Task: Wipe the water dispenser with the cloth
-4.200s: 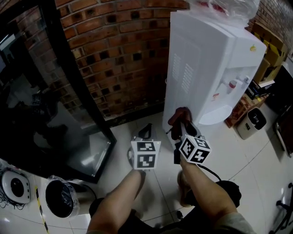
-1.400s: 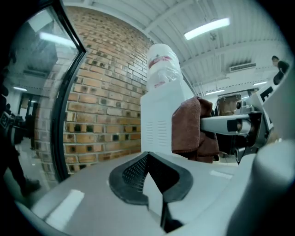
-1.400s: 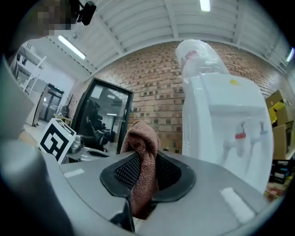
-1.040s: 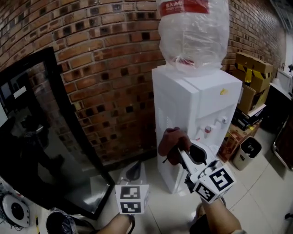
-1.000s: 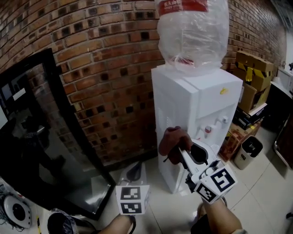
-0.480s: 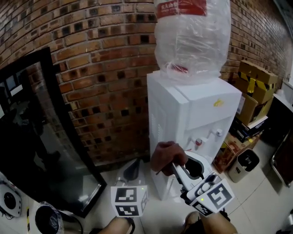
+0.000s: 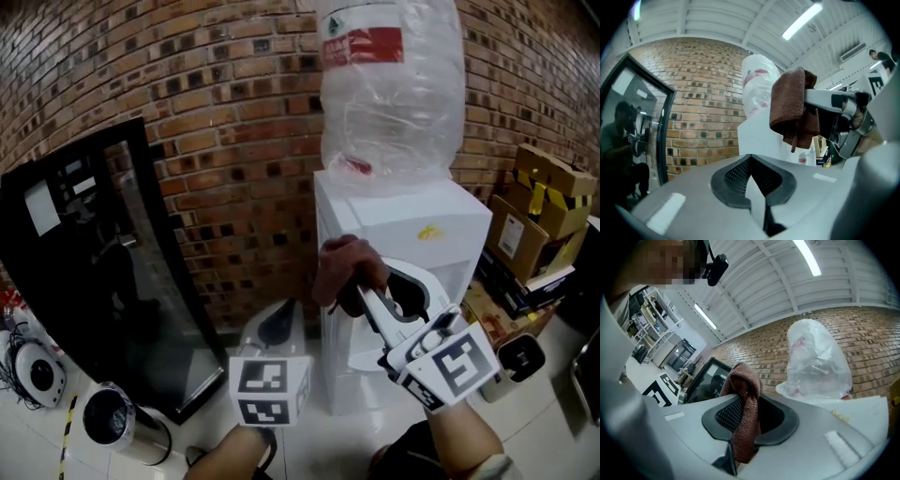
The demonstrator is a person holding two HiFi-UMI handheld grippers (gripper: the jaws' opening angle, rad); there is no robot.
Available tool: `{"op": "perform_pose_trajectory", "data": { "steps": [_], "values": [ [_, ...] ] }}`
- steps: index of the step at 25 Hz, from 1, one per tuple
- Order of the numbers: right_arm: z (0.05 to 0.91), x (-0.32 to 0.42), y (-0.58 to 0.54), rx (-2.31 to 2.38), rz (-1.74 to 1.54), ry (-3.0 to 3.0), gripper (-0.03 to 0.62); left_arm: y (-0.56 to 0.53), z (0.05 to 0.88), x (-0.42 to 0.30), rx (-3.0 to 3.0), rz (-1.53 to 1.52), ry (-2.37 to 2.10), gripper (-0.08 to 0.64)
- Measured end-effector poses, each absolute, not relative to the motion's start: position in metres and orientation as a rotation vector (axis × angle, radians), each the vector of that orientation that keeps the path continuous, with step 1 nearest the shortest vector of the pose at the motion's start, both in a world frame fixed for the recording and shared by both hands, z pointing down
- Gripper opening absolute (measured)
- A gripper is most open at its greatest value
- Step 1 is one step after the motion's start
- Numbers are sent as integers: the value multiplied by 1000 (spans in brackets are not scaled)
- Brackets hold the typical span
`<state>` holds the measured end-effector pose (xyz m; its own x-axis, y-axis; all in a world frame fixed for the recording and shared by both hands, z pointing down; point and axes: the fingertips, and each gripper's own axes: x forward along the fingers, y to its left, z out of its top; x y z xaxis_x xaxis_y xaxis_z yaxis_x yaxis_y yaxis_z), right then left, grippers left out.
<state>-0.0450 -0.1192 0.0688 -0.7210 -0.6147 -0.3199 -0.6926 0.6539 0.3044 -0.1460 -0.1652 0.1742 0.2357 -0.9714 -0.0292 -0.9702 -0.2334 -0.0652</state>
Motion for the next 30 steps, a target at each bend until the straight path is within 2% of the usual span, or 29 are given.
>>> {"op": "perform_pose_trajectory", "data": {
  "steps": [8,14,30],
  "values": [
    [0,-34,-136,-1197,912,2668,94,-126,88,-128,-2237,-51,1978,0],
    [-2,-47,-161,-1279,1083,2754,92,-116,62,-118,-2211,-44,2029,0],
    [22,-12,-222,-1618,1172,2898,89,-115,118,-88,-2334,-36,2017,0]
  ]
}}
